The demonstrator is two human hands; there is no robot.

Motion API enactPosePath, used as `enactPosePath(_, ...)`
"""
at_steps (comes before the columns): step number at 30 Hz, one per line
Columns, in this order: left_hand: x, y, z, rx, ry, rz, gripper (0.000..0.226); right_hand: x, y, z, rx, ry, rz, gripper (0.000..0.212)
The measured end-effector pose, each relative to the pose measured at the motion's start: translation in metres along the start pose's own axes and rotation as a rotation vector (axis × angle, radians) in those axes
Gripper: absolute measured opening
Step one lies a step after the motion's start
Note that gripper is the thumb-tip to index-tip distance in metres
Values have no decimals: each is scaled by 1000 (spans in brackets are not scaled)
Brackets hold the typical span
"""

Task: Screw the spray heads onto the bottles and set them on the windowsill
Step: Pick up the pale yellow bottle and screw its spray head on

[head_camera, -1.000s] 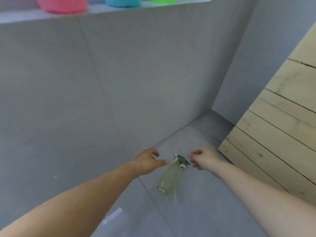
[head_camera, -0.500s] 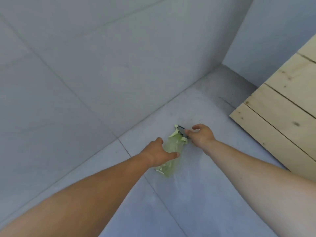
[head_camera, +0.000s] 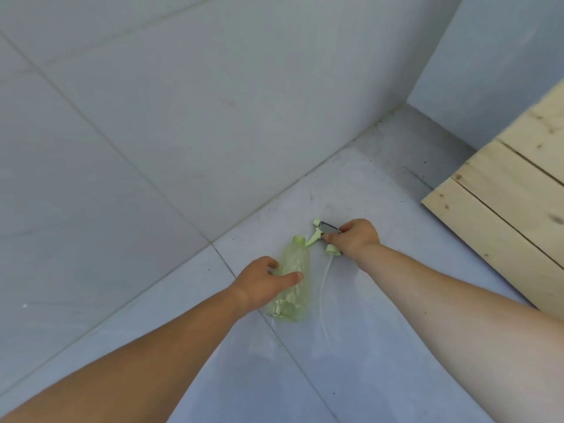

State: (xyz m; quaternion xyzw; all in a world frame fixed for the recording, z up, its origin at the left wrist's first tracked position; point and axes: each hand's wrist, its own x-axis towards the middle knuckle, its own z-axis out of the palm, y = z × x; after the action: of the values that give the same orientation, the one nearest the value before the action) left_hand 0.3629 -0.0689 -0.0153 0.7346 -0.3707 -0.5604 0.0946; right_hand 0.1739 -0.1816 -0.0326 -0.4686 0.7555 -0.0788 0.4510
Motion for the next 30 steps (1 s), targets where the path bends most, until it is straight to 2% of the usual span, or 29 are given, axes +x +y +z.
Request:
enactPosePath(4,-2,-4,4,-106,-16,-4,82,1,4,-2,222,-51,-8,15)
enactPosePath(7,-9,-1,6,-206,-44,20,65,-5,-2,-15,403,-150,-37,11)
enactPosePath(9,-17,3,3,-250,-60,52,66,-11,-13,-28,480,-179,-102,8)
enactPosePath(11,-28,9,-4,-273,-79,95,72,-18,-30,-46,554,-149,-177,7)
enactPosePath(20,-114,44,-51,-256,-70,251,60,-117,-126,-168,808,105,-593,11)
enactPosePath(30,-231,81,-56,-189,-7,413,56,-249,-141,-264,905,170,-794,10)
